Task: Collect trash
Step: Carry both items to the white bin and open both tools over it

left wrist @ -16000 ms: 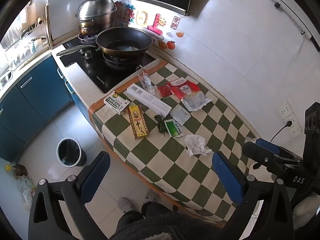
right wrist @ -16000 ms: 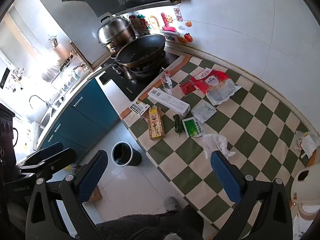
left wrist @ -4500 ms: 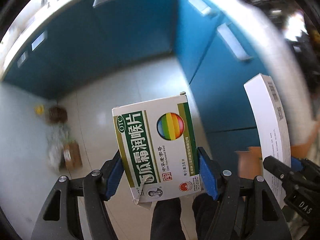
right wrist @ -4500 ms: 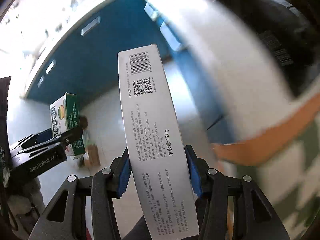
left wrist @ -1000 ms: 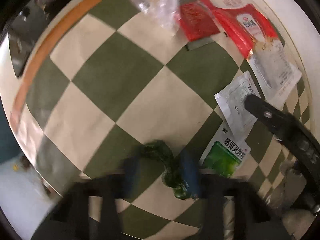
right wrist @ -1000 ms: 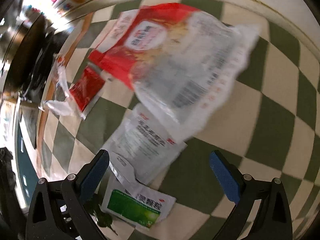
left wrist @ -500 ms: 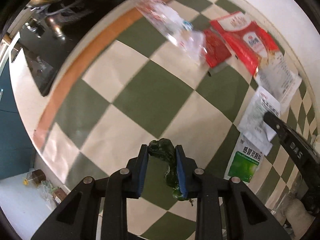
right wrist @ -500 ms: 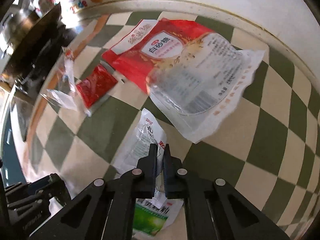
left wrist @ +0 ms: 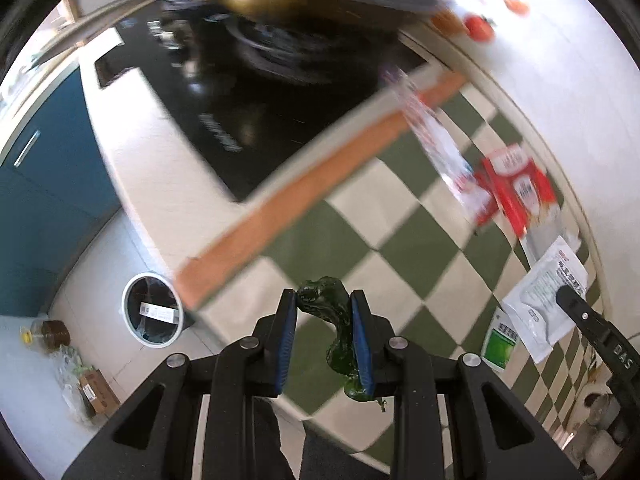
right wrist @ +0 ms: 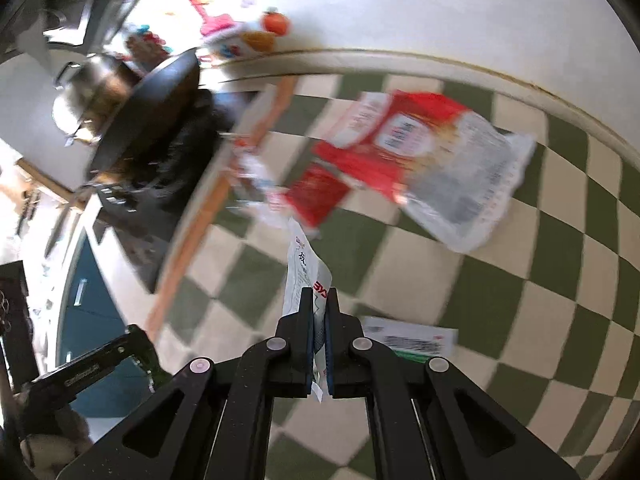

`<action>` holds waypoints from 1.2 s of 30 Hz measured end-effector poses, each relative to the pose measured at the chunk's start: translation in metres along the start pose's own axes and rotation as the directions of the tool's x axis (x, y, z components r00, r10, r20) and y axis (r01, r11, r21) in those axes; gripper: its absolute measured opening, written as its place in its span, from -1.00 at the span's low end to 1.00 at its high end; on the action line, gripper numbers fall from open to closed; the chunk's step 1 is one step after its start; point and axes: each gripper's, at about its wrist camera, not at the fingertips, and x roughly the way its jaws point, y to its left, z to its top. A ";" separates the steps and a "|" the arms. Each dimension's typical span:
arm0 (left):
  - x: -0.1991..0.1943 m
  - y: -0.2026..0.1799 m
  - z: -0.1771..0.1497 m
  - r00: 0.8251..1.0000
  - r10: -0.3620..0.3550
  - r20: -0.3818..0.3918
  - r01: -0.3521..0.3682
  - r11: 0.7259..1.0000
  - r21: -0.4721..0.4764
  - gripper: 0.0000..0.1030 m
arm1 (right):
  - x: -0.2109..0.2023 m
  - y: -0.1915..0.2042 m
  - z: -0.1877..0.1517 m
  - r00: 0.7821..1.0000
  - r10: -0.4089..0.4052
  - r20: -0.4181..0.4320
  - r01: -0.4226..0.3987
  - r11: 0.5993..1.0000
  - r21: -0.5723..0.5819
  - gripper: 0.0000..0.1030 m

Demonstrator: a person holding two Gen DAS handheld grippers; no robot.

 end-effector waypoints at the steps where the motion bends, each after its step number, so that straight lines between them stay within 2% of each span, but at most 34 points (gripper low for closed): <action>1: -0.001 0.011 0.003 1.000 0.003 0.009 -0.003 1.000 -0.019 -0.55 | -0.001 0.015 -0.002 1.000 0.020 -0.001 -0.020 1.000 -0.020 -0.92; 5: -0.012 0.077 0.000 0.998 0.040 0.039 -0.036 0.993 -0.110 -0.55 | 0.009 0.083 -0.014 0.995 0.096 -0.034 -0.099 0.989 -0.112 -0.92; 9: -0.019 0.157 -0.013 0.995 0.093 0.036 -0.083 0.973 -0.217 -0.55 | 0.047 0.170 -0.047 0.977 0.164 -0.135 -0.191 0.956 -0.222 -0.92; 13: -0.013 0.248 -0.038 0.990 0.141 0.012 -0.128 0.930 -0.345 -0.55 | 0.088 0.247 -0.096 0.957 0.186 -0.224 -0.254 0.909 -0.330 -0.92; 16: 0.009 0.319 -0.063 0.987 0.157 -0.027 -0.153 0.885 -0.441 -0.55 | 0.138 0.307 -0.147 0.938 0.170 -0.302 -0.286 0.871 -0.399 -0.92; 19: 0.050 0.389 -0.097 0.984 0.155 -0.086 -0.177 0.834 -0.522 -0.55 | 0.192 0.345 -0.192 0.921 0.136 -0.364 -0.298 0.849 -0.437 -0.93; 22: 0.104 0.442 -0.129 0.978 0.146 -0.148 -0.205 0.794 -0.572 -0.55 | 0.271 0.375 -0.251 0.900 0.081 -0.429 -0.297 0.834 -0.465 -0.93; 24: 0.151 0.476 -0.151 0.975 0.120 -0.189 -0.211 0.768 -0.605 -0.55 | 0.321 0.384 -0.282 0.885 0.047 -0.463 -0.289 0.834 -0.469 -0.93; 28: 0.262 0.536 -0.189 0.965 0.043 -0.258 -0.206 0.733 -0.648 -0.55 | 0.449 0.393 -0.347 0.857 -0.031 -0.515 -0.258 0.838 -0.480 -0.93; 30: 0.305 0.554 -0.200 0.963 0.015 -0.270 -0.197 0.723 -0.662 -0.55 | 0.505 0.398 -0.371 0.854 -0.061 -0.517 -0.249 0.824 -0.508 -0.93; 32: 0.354 0.573 -0.209 0.959 -0.018 -0.281 -0.185 0.710 -0.679 -0.55 | 0.554 0.403 -0.391 0.863 -0.088 -0.497 -0.239 0.796 -0.556 -0.93; 36: 0.423 0.593 -0.216 0.956 -0.061 -0.286 -0.166 0.690 -0.704 -0.55 | 0.630 0.409 -0.419 0.873 -0.129 -0.470 -0.230 0.740 -0.632 -0.93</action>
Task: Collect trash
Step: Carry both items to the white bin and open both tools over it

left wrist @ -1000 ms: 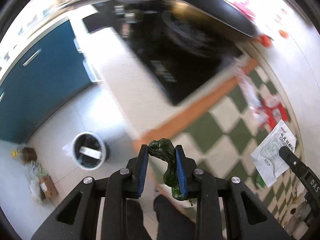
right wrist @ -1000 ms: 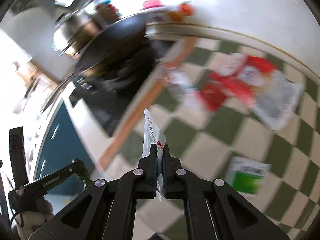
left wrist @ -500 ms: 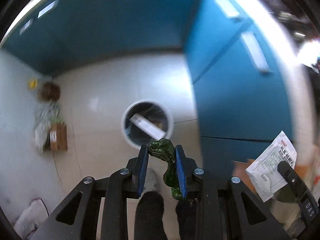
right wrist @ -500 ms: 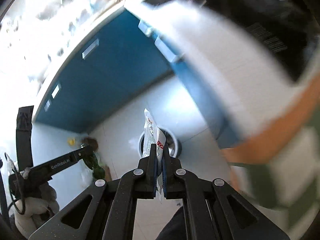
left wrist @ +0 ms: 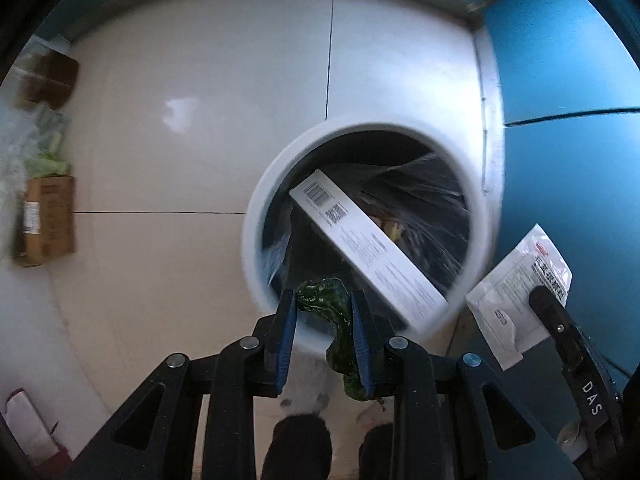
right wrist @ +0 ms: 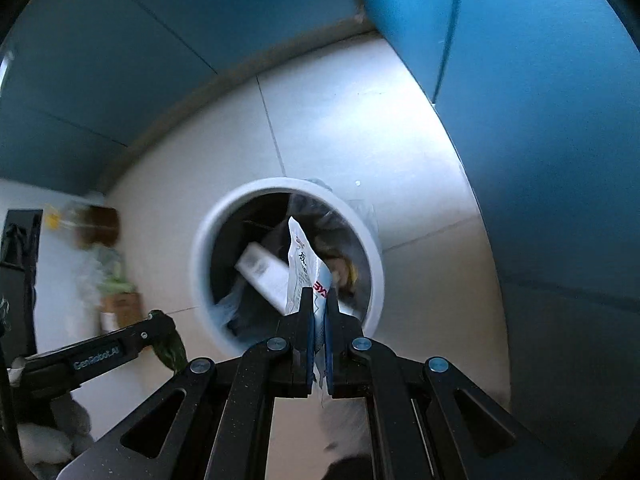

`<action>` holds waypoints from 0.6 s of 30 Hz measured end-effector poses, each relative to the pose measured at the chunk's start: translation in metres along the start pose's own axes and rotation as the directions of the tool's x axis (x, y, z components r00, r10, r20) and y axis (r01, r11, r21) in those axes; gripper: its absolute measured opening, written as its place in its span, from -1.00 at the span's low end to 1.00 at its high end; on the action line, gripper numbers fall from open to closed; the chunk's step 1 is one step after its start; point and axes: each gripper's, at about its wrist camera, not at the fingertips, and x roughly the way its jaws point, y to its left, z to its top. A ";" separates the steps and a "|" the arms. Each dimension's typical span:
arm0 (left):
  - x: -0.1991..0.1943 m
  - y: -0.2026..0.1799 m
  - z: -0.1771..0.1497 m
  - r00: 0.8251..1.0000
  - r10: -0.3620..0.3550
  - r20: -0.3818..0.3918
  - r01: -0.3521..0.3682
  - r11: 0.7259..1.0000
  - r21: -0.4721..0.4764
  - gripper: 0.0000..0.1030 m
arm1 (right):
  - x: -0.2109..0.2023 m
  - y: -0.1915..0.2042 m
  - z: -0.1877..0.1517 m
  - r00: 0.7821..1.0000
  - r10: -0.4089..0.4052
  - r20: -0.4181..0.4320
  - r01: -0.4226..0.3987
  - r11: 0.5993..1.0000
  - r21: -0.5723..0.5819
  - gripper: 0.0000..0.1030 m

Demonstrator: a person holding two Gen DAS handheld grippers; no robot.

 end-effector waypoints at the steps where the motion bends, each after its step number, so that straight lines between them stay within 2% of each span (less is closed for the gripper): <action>1: 0.017 0.003 0.005 1.000 -0.007 -0.007 0.007 1.000 -0.007 -0.55 | 0.020 0.001 0.004 1.000 -0.012 -0.001 0.012 1.000 -0.020 -0.93; 6: 0.053 0.003 0.009 0.999 -0.018 -0.035 0.017 1.000 -0.005 -0.54 | 0.067 0.004 0.016 0.999 -0.042 -0.005 0.041 0.994 -0.098 -0.93; 10: 0.058 0.005 0.003 0.998 -0.020 -0.056 0.020 1.000 0.003 -0.48 | 0.084 0.006 0.011 0.998 -0.053 -0.033 0.048 0.991 -0.129 -0.92; 12: 0.049 0.005 0.000 0.999 -0.008 -0.043 0.008 1.000 0.005 -0.47 | 0.087 0.005 0.010 0.996 -0.060 -0.061 0.052 0.992 -0.119 -0.84; 13: 0.043 0.006 -0.002 1.000 0.010 -0.029 -0.009 1.000 0.010 -0.40 | 0.085 0.006 0.009 0.996 -0.067 -0.065 0.060 0.991 -0.117 -0.76; 14: 0.039 0.006 -0.003 1.000 0.019 -0.019 -0.019 1.000 0.015 -0.30 | 0.083 0.004 0.009 0.995 -0.071 -0.072 0.063 0.992 -0.111 -0.45; 15: 0.035 0.007 -0.004 1.000 0.022 -0.007 -0.022 1.000 0.019 0.06 | 0.079 0.001 0.008 0.995 -0.067 -0.075 0.059 0.993 -0.104 -0.03; 16: 0.024 0.008 -0.007 0.999 0.024 0.026 -0.025 0.999 0.025 0.37 | 0.075 -0.001 0.008 0.996 -0.059 -0.073 0.052 0.994 -0.094 0.10; 18: 0.010 0.008 -0.013 0.995 0.054 0.082 -0.057 0.998 0.027 0.46 | 0.065 -0.002 0.007 0.996 -0.066 -0.064 0.060 0.993 -0.098 0.21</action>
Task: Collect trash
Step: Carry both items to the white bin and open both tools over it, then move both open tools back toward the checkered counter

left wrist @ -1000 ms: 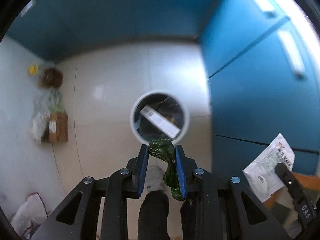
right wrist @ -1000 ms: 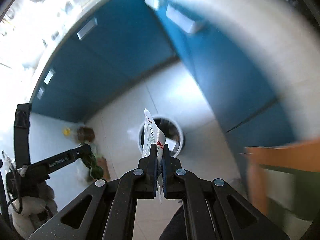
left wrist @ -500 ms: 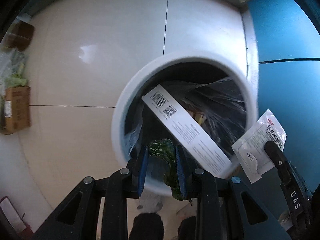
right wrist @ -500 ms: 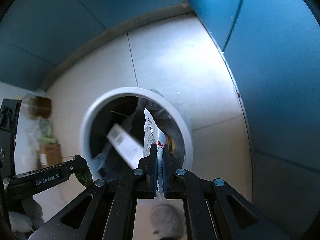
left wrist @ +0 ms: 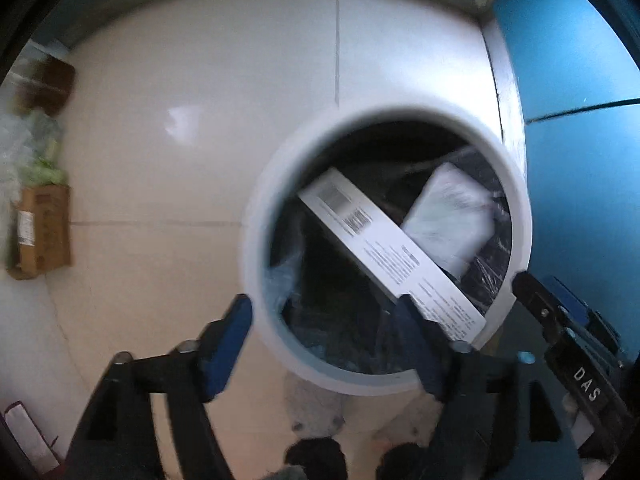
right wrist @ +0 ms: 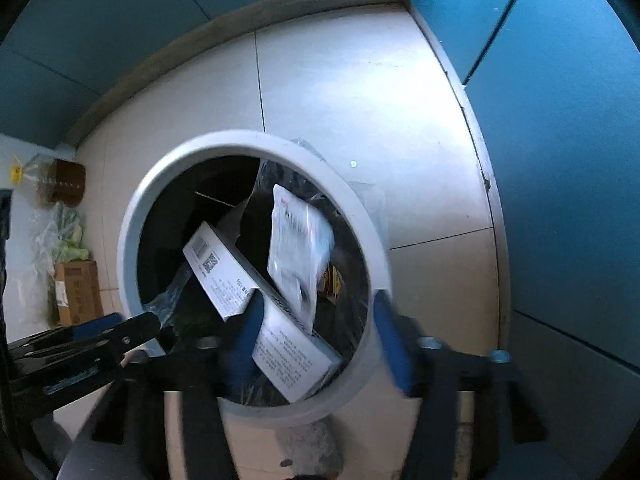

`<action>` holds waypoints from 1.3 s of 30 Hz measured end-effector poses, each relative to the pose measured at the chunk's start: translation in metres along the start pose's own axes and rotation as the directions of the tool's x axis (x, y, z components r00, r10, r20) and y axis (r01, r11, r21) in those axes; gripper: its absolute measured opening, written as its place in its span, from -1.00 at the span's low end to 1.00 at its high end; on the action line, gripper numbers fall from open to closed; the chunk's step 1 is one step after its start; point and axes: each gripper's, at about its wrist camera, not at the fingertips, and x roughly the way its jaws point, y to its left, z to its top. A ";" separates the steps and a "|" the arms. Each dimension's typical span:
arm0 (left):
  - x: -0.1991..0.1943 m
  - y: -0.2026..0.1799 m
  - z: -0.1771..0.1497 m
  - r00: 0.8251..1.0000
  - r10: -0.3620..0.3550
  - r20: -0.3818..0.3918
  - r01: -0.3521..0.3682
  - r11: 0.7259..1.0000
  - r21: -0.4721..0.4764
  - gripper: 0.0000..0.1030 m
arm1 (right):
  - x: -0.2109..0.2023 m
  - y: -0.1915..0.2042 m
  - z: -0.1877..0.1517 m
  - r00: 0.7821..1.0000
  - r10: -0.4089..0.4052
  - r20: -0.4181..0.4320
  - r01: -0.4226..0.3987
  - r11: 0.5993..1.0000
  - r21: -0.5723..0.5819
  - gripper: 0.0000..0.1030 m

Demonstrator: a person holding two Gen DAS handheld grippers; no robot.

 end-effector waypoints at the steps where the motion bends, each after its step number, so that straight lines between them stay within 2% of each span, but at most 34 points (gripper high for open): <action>1: -0.008 0.001 -0.002 1.000 0.015 0.022 -0.015 1.000 0.003 0.50 | -0.006 0.000 -0.001 1.000 -0.002 0.003 0.002 1.000 -0.006 0.27; 3: -0.027 0.007 -0.009 0.996 0.056 0.067 -0.056 0.998 0.003 0.78 | -0.020 -0.001 -0.005 1.000 -0.006 0.019 0.007 1.000 -0.016 0.58; 4: -0.034 0.009 -0.013 0.994 0.073 0.082 -0.073 0.997 0.002 0.92 | -0.027 -0.001 -0.006 1.000 -0.010 0.023 0.011 1.000 -0.020 0.63; 6: -0.045 0.011 -0.018 0.989 0.106 0.104 -0.106 0.994 -0.003 0.95 | -0.040 0.001 -0.012 0.999 -0.025 0.027 0.026 0.999 -0.035 0.87; 8: -0.056 0.014 -0.025 0.982 0.147 0.122 -0.148 0.989 -0.004 0.95 | -0.056 0.003 -0.018 0.999 -0.029 0.037 0.031 0.999 -0.044 1.00; 12: -0.081 0.013 -0.040 0.977 0.160 0.139 -0.159 0.987 -0.018 0.95 | -0.090 0.009 -0.031 0.996 -0.055 0.065 0.059 0.996 -0.061 1.00; 19: -0.147 0.002 -0.074 0.973 0.170 0.159 -0.167 0.986 -0.031 0.95 | -0.165 0.012 -0.055 0.995 -0.062 0.074 0.066 0.996 -0.052 1.00; 28: -0.264 -0.026 -0.123 0.965 0.139 0.224 -0.148 0.989 0.023 0.95 | -0.305 0.008 -0.086 0.989 -0.059 0.138 0.069 0.996 -0.063 1.00; 35: -0.361 -0.047 -0.163 0.948 0.097 0.303 -0.115 0.993 0.042 0.95 | -0.423 -0.001 -0.116 0.977 -0.032 0.209 0.046 0.997 -0.064 1.00; 39: -0.412 -0.058 -0.184 0.934 0.078 0.348 -0.099 0.994 0.045 0.95 | -0.482 -0.009 -0.134 0.972 0.016 0.232 -0.004 0.999 -0.054 1.00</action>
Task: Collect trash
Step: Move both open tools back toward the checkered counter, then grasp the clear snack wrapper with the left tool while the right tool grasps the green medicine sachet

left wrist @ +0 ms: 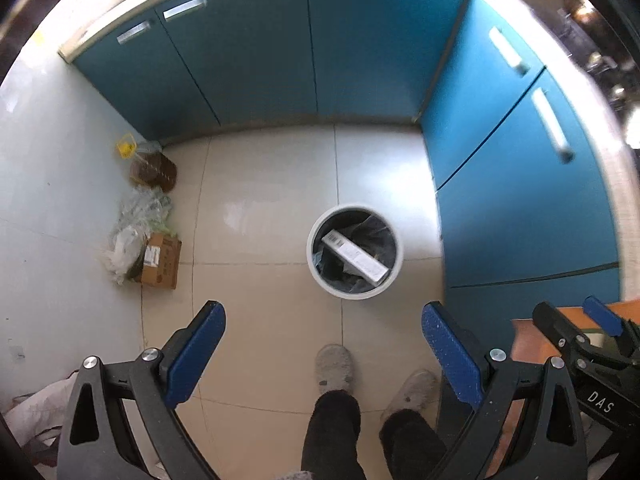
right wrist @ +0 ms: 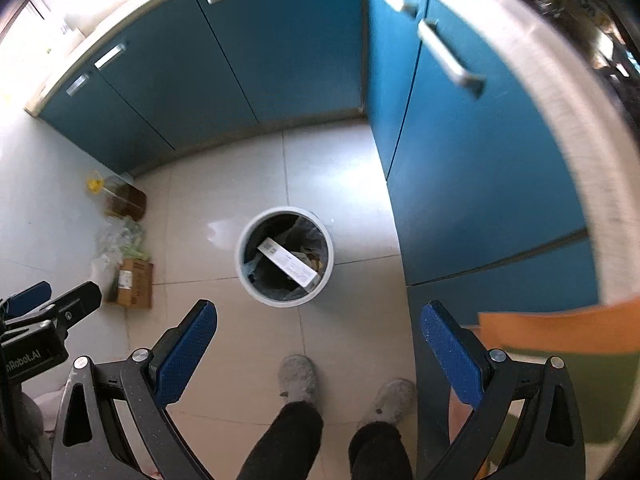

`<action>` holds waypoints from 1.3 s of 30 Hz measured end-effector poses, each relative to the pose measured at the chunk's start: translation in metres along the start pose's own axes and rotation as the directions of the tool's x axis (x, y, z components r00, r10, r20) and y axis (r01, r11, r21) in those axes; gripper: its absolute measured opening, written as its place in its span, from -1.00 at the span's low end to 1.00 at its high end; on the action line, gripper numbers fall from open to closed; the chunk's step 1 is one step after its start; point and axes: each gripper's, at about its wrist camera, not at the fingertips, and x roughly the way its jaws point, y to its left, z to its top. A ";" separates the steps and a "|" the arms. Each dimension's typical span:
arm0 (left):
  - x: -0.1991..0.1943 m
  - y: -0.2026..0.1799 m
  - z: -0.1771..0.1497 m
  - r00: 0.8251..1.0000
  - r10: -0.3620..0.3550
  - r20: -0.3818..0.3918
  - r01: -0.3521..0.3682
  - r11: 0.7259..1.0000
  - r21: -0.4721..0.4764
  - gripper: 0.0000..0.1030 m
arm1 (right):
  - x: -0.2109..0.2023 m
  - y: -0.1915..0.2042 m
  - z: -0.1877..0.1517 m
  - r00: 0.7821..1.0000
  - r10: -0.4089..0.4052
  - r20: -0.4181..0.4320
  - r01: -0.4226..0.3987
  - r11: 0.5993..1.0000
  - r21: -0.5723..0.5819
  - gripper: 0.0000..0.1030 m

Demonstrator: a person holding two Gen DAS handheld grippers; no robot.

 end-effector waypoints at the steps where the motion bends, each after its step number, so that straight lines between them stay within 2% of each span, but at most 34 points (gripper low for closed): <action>1: -0.015 -0.003 0.000 1.000 0.002 0.015 -0.003 1.000 0.005 0.95 | -0.016 -0.003 -0.001 1.000 0.018 0.008 -0.018 1.000 0.009 1.00; 4: -0.061 -0.021 0.001 0.997 0.009 0.078 -0.012 0.999 0.038 0.95 | -0.074 -0.019 -0.002 0.995 0.085 0.050 -0.088 0.994 0.063 1.00; 7: -0.099 -0.053 0.004 0.990 -0.012 0.140 -0.001 0.996 0.094 0.95 | -0.124 -0.050 -0.004 0.987 0.109 0.115 -0.123 0.984 0.130 1.00; 10: -0.123 -0.103 0.005 0.986 -0.052 0.156 0.026 0.986 0.166 0.95 | -0.176 -0.109 -0.014 0.980 0.069 0.185 -0.114 0.963 0.243 1.00; 13: -0.134 -0.171 -0.001 0.987 -0.097 0.126 0.062 0.964 0.260 0.95 | -0.207 -0.180 -0.038 0.978 0.003 0.207 -0.083 0.921 0.380 1.00; 15: -0.138 -0.225 -0.013 0.987 -0.140 0.076 0.107 0.936 0.335 0.95 | -0.225 -0.243 -0.073 0.979 -0.071 0.191 -0.036 0.860 0.508 1.00; 17: -0.140 -0.285 -0.035 0.985 -0.170 0.023 0.145 0.897 0.418 0.95 | -0.235 -0.297 -0.117 0.979 -0.136 0.150 0.015 0.786 0.618 1.00; 20: -0.138 -0.360 -0.068 0.984 -0.178 -0.022 0.162 0.829 0.536 0.95 | -0.237 -0.383 -0.197 0.976 -0.213 0.038 0.109 0.636 0.764 1.00; 23: -0.134 -0.415 -0.095 0.987 -0.155 -0.040 0.146 0.771 0.620 0.95 | -0.220 -0.433 -0.258 0.977 -0.209 -0.046 0.151 0.521 0.840 1.00; 25: -0.129 -0.440 -0.106 0.991 -0.130 -0.040 0.124 0.746 0.654 0.95 | -0.201 -0.450 -0.278 0.981 -0.182 -0.068 0.151 0.496 0.855 0.99; 26: -0.125 -0.450 -0.110 0.993 -0.114 -0.040 0.112 0.737 0.667 0.95 | -0.190 -0.455 -0.284 0.983 -0.164 -0.079 0.151 0.491 0.858 0.86; 27: -0.121 -0.455 -0.113 0.994 -0.102 -0.042 0.103 0.730 0.675 0.95 | -0.188 -0.453 -0.284 0.981 -0.176 -0.080 0.159 0.501 0.850 0.82; 28: -0.119 -0.461 -0.115 0.995 -0.093 -0.043 0.097 0.727 0.679 0.95 | -0.189 -0.447 -0.279 0.973 -0.221 -0.072 0.182 0.531 0.828 0.73; 29: -0.117 -0.468 -0.117 0.996 -0.082 -0.044 0.090 0.725 0.683 0.95 | -0.186 -0.440 -0.272 0.958 -0.269 -0.102 0.241 0.559 0.793 0.62; 31: -0.116 -0.477 -0.115 0.997 -0.070 -0.042 0.079 0.726 0.683 0.95 | -0.185 -0.432 -0.268 0.934 -0.340 -0.106 0.294 0.569 0.768 0.39; 32: -0.116 -0.481 -0.115 0.997 -0.068 -0.041 0.078 0.728 0.682 0.95 | -0.189 -0.429 -0.267 0.925 -0.371 -0.075 0.294 0.579 0.760 -0.01; 33: -0.116 -0.487 -0.115 0.997 -0.065 -0.038 0.074 0.729 0.680 0.95 | -0.193 -0.429 -0.268 0.924 -0.379 -0.051 0.282 0.586 0.759 -0.80; 34: -0.118 -0.490 -0.113 0.997 -0.064 -0.034 0.071 0.731 0.678 0.95 | -0.194 -0.433 -0.269 0.935 -0.353 -0.031 0.249 0.593 0.766 -0.98; 35: -0.119 -0.498 -0.111 0.997 -0.069 -0.034 0.074 0.736 0.673 0.95 | -0.197 -0.439 -0.271 0.942 -0.335 -0.011 0.218 0.586 0.780 -1.00; 39: -0.122 -0.527 -0.100 0.992 -0.100 -0.081 0.129 0.753 0.645 0.95 | -0.224 -0.466 -0.279 0.937 -0.342 0.075 0.137 0.555 0.821 -1.00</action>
